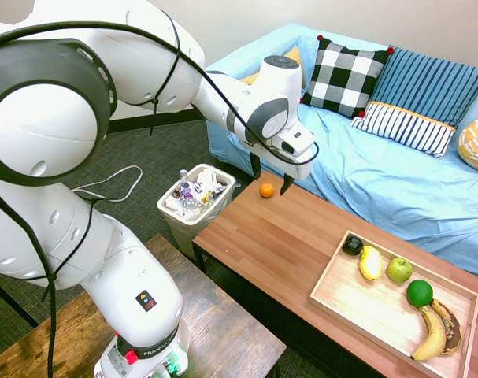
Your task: Put the tangerine in the tray
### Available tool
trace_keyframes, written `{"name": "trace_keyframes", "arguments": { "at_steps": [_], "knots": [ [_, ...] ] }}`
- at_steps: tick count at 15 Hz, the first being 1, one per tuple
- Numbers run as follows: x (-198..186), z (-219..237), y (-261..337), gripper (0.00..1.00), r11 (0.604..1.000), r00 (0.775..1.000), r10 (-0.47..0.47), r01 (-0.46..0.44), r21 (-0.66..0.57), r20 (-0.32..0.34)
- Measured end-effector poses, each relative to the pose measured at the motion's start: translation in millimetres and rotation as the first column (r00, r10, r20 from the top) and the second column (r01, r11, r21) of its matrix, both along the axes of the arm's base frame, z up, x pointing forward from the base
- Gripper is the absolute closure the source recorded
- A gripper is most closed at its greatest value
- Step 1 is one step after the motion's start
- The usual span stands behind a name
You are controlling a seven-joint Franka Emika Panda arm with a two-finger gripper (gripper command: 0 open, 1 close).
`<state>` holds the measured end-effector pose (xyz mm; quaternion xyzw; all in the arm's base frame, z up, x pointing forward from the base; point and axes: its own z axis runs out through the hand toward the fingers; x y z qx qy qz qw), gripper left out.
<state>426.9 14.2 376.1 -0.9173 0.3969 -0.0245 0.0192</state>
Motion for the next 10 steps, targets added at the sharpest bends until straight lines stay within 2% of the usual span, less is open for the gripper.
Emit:
{"name": "trace_keyframes", "arguments": {
  "at_steps": [2, 5, 10],
  "knots": [
    [1, -2, 1, 0.00, 1.000, 1.000, 0.002, -0.002, -0.004, -0.006],
    [15, -6, 20, 0.00, 1.000, 1.000, -0.010, 0.010, -0.006, 0.024],
    [72, -49, 84, 0.00, 1.000, 0.999, -0.016, 0.016, -0.007, 0.042]
  ]
}}
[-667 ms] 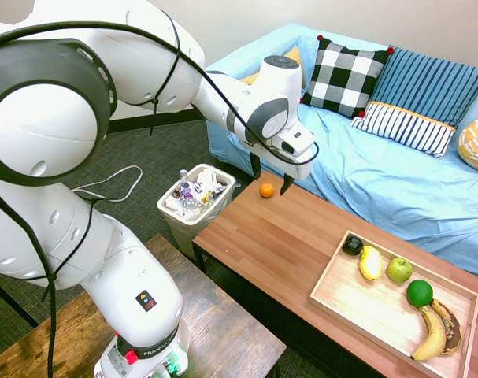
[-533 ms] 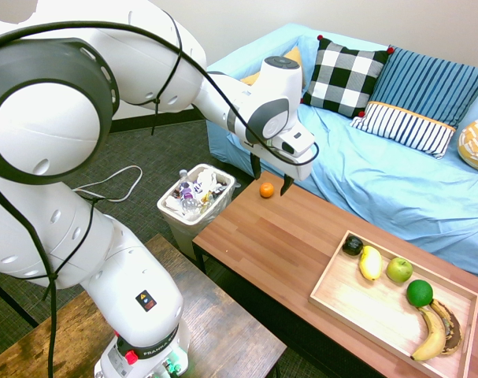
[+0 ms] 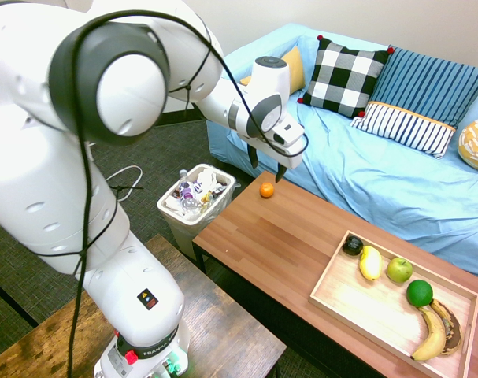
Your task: Put the tangerine in the tray
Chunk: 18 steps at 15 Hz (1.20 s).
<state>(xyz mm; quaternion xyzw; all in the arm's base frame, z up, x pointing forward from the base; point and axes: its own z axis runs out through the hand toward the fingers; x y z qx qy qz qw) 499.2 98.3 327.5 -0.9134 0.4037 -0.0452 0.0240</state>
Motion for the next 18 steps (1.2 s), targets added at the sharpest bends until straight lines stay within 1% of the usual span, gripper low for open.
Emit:
{"name": "trace_keyframes", "arguments": {
  "at_steps": [3, 6, 10, 13, 18],
  "knots": [
    [40, -49, 31, 0.00, 0.999, 0.999, -0.032, 0.032, -0.020, -0.011],
    [78, -98, 45, 0.00, 0.998, 0.998, -0.061, 0.060, -0.016, -0.023],
    [115, -150, 62, 0.00, 0.996, 0.995, -0.091, 0.092, 0.007, -0.045],
    [132, -179, 67, 0.00, 0.995, 0.994, -0.096, 0.096, -0.008, -0.051],
    [141, -211, 68, 0.00, 0.994, 0.991, -0.111, 0.110, -0.024, -0.070]
  ]
}}
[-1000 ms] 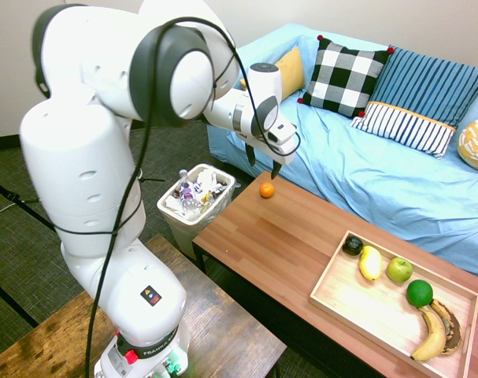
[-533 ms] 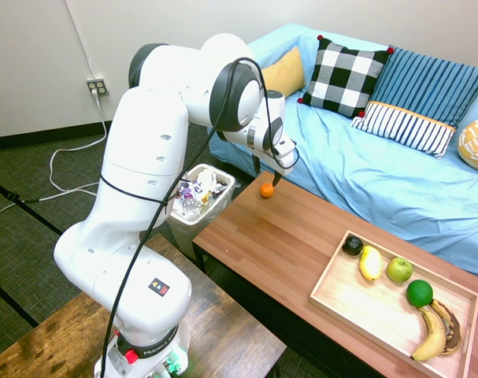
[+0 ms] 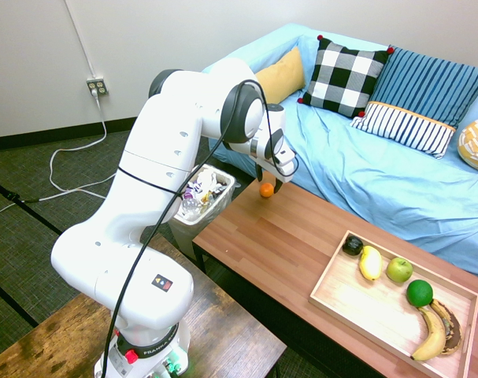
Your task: Put the tangerine in the tray
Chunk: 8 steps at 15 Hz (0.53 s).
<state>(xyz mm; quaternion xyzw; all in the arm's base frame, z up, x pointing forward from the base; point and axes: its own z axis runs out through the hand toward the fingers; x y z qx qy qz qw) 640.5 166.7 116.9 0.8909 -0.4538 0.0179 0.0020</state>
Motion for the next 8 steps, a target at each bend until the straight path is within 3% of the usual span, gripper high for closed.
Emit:
{"name": "trace_keyframes", "arguments": {
  "at_steps": [1, 2, 8],
  "knots": [
    [1, -5, -2, 0.00, 1.000, 1.000, -0.005, 0.005, -0.002, -0.004],
    [2, -9, -4, 1.00, 1.000, 1.000, -0.009, 0.009, -0.004, -0.009],
    [-1, -24, 0, 1.00, 1.000, 0.999, -0.017, 0.017, -0.002, -0.032]
  ]
}}
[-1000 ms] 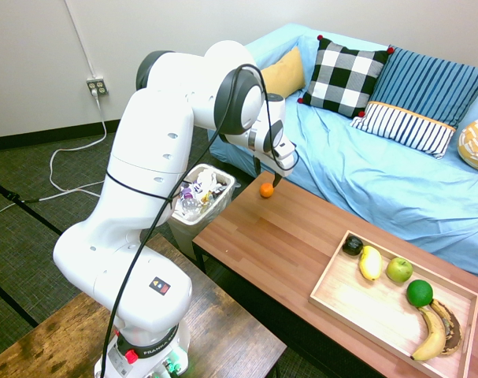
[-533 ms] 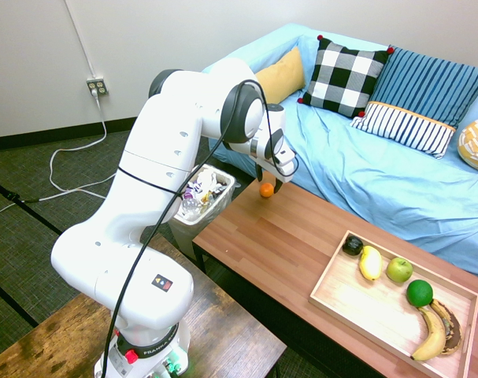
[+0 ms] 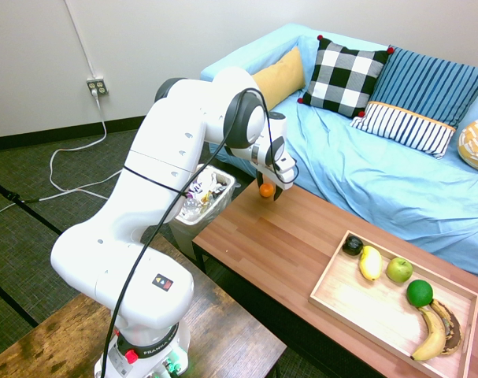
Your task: Put the tangerine in the tray
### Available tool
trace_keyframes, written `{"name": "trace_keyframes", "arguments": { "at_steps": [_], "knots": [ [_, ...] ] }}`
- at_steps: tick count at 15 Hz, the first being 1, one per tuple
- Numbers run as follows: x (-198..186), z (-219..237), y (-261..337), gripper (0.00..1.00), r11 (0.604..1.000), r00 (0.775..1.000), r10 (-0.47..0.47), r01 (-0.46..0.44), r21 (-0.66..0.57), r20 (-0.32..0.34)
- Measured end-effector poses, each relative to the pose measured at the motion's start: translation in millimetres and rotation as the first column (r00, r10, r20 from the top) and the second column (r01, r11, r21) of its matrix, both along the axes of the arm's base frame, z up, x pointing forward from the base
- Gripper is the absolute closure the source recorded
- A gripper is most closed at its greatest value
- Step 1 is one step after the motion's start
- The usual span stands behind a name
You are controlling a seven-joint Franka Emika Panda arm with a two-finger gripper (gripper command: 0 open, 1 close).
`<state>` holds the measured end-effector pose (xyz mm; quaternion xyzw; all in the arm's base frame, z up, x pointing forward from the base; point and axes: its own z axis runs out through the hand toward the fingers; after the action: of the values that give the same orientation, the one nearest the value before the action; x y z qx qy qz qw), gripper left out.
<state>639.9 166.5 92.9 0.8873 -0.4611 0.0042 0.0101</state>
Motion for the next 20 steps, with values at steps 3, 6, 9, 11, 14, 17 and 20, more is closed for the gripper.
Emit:
{"name": "trace_keyframes", "arguments": {
  "at_steps": [3, 6, 9, 11, 14, 17, 20],
  "knots": [
    [-1, 0, 6, 1.00, 1.000, 1.000, 0.007, -0.007, 0.002, 0.000],
    [-1, 0, 6, 1.00, 1.000, 1.000, 0.006, -0.006, 0.000, -0.001],
    [0, 2, 3, 1.00, 1.000, 1.000, 0.004, -0.004, -0.005, 0.004],
    [5, 15, -8, 1.00, 1.000, 1.000, -0.009, 0.009, -0.016, 0.013],
    [13, 70, -52, 1.00, 0.998, 0.998, -0.054, 0.056, -0.039, 0.045],
    [5, 126, -133, 1.00, 0.991, 0.991, -0.119, 0.123, -0.060, 0.066],
    [-18, 155, -232, 1.00, 0.973, 0.974, -0.212, 0.217, -0.071, 0.074]
  ]
}}
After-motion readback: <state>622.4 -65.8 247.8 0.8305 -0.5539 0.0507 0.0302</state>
